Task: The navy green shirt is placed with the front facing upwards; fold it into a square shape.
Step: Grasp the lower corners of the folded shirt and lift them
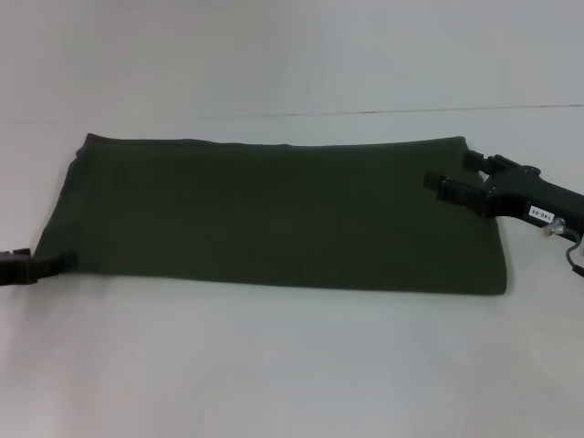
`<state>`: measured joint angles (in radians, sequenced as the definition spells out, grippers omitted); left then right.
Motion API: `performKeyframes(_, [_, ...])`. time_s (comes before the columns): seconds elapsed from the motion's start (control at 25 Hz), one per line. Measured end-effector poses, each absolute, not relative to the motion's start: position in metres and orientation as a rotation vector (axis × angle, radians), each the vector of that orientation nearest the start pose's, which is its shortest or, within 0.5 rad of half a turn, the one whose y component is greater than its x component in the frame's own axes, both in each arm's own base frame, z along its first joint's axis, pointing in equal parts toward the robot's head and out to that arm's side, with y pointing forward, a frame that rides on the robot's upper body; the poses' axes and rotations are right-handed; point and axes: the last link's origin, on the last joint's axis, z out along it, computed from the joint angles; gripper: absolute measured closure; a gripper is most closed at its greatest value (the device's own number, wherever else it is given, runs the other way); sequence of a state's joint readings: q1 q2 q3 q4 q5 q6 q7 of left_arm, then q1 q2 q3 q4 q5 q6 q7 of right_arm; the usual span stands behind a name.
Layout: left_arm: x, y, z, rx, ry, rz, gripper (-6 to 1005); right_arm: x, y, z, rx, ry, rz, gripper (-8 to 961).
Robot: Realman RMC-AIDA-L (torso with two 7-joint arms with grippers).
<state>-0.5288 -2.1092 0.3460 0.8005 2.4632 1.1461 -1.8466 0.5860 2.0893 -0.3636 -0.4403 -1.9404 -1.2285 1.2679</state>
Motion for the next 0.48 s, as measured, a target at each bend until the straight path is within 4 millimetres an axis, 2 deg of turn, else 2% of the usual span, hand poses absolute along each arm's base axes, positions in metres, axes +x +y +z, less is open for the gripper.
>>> performKeyframes(0.2, [-0.3578,0.3504,0.0437,-2.099,-1.261,-0.204,128,0.2978,0.3685,0.0031,-2.212,0.858,0.777,57])
performKeyframes(0.44, [-0.3558,0.3519,0.0423,-2.111,-1.237,-0.197,300,0.2993,0.3679,0.0042,-2.205,0.868,0.777,59])
performKeyframes(0.48, [-0.3556,0.3523,0.0427,-2.108,-1.236,-0.201,421,0.3003,0.3671,0.0044,-2.203,0.870,0.776,60])
